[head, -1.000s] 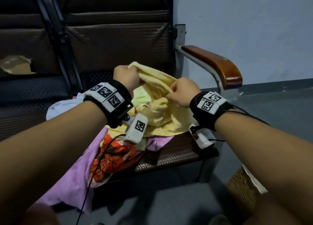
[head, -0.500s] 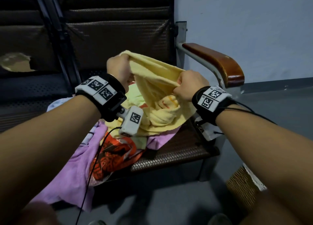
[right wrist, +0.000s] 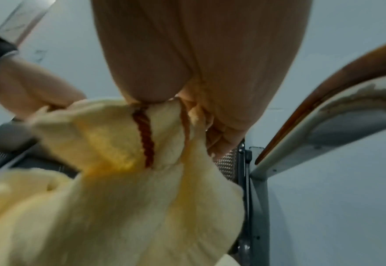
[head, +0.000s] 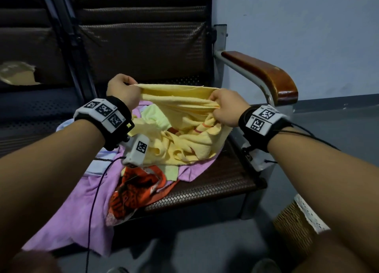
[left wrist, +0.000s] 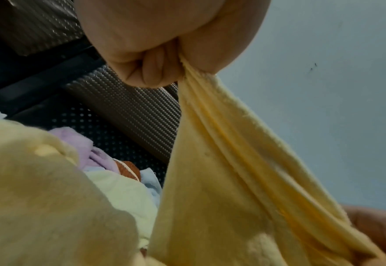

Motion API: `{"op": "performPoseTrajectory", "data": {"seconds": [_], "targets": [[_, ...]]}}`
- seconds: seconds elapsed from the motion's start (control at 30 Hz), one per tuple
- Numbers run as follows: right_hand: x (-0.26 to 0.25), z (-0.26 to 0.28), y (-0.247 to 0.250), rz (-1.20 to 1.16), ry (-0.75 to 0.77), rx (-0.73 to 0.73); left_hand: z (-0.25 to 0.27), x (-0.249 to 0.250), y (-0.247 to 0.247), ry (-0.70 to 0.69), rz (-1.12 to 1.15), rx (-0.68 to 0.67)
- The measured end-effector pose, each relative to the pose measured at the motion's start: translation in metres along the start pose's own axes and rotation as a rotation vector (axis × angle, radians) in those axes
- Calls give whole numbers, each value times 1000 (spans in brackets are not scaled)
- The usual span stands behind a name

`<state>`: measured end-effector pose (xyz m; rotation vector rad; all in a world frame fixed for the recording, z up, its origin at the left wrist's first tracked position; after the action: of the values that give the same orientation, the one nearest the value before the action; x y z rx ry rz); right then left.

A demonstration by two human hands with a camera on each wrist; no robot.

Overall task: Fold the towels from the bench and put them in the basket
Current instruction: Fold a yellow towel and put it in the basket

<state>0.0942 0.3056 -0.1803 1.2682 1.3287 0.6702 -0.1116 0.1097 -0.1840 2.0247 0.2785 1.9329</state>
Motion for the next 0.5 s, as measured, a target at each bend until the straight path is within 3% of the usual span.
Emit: {"op": "performPoseTrajectory", "data": {"seconds": [0.07, 0.17, 0.23, 0.3, 0.37, 0.43, 0.5], "targets": [[-1, -1, -1, -67, 35, -36, -1, 1, 8, -85, -102, 74], [1, -2, 5, -300, -1, 32, 1, 3, 18, -310, -381, 192], [5, -2, 8, -341, -19, 53, 2, 1, 22, -379, -505, 207], [7, -1, 7, -276, -1, 43, -2, -6, 25, -309, -444, 153], [10, -1, 5, -176, 23, 49, -6, -11, 24, -137, -221, 57], [12, 0, 6, -146, 43, 52, -6, -14, 19, 92, 81, -115], [10, 2, 7, -129, 69, 30, -4, -15, 13, 217, 222, -292]]}}
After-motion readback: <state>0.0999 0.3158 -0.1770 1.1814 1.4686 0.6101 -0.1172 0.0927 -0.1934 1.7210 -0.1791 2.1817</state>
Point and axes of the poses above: each hand's wrist, its own z-axis away from the middle knuckle, its own y-axis out of the back of the hand, x = y × z, the point moved 4 cm from there along -z, towards the middle knuckle, and after that the axes turned 13 degrees about y, right-handed, at the moved point
